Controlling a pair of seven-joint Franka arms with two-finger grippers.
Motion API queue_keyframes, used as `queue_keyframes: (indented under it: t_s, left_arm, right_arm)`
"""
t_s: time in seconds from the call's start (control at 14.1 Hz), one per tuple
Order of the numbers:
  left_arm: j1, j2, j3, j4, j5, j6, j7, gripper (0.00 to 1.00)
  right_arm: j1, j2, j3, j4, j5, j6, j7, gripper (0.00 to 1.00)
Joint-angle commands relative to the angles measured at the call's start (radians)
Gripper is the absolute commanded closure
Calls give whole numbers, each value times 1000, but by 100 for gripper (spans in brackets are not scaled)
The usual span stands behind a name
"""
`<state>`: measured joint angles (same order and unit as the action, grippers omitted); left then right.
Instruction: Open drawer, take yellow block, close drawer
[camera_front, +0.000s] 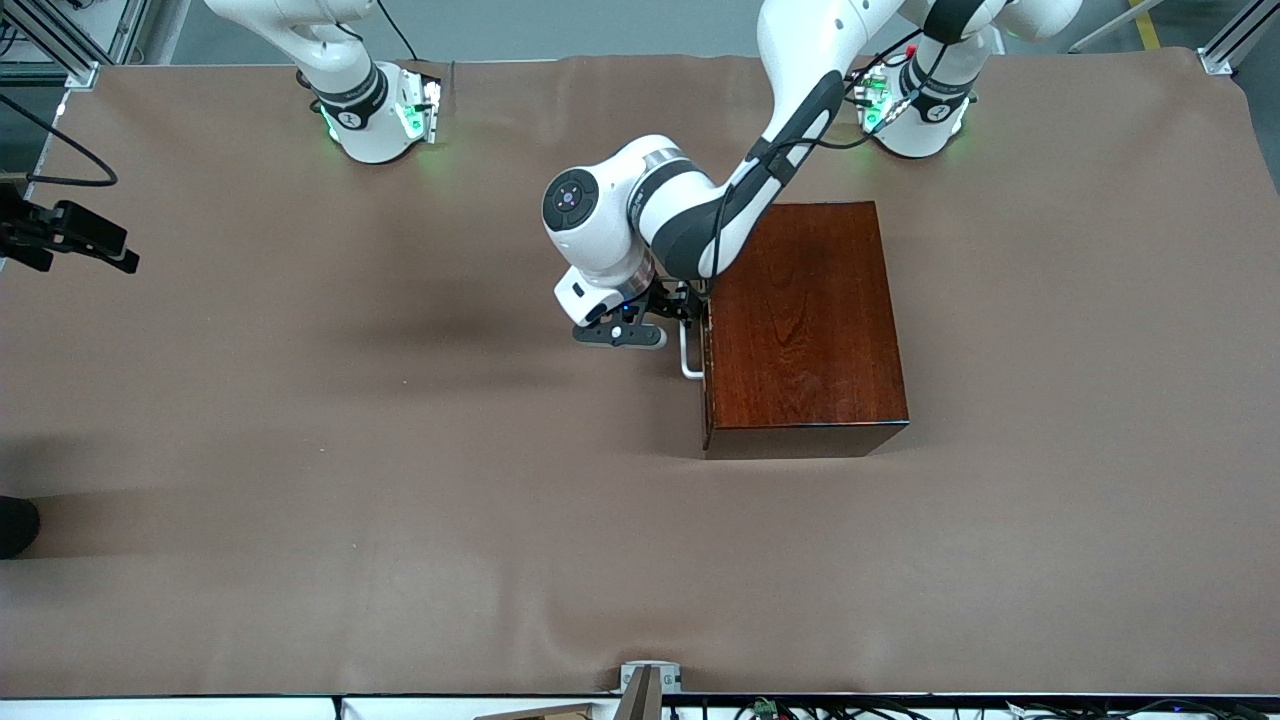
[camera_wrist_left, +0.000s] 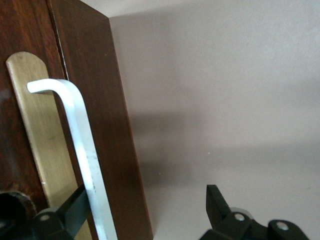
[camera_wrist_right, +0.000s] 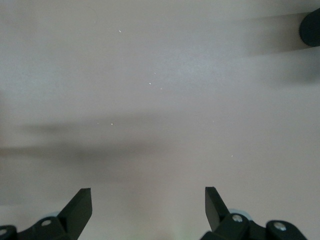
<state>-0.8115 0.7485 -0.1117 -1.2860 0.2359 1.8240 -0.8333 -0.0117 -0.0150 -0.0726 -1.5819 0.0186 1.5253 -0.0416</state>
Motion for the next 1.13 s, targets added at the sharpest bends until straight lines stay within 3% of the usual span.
queue_keyframes:
  t_s: [0.0,0.5,1.06]
  left_arm:
    - [-20,45,-5,34,11,130,-49,0]
    - [-37,69,-11,34,-41,300,-124,0]
    - [-37,68,-13,47,-107,369,-124,0]
  right_arm:
    - [-10,1,5,5,11,-7,5,0]
    - [-16,0,4,10,8,-8,5,0]
    - [-13,1,4,13,8,-8,6,0]
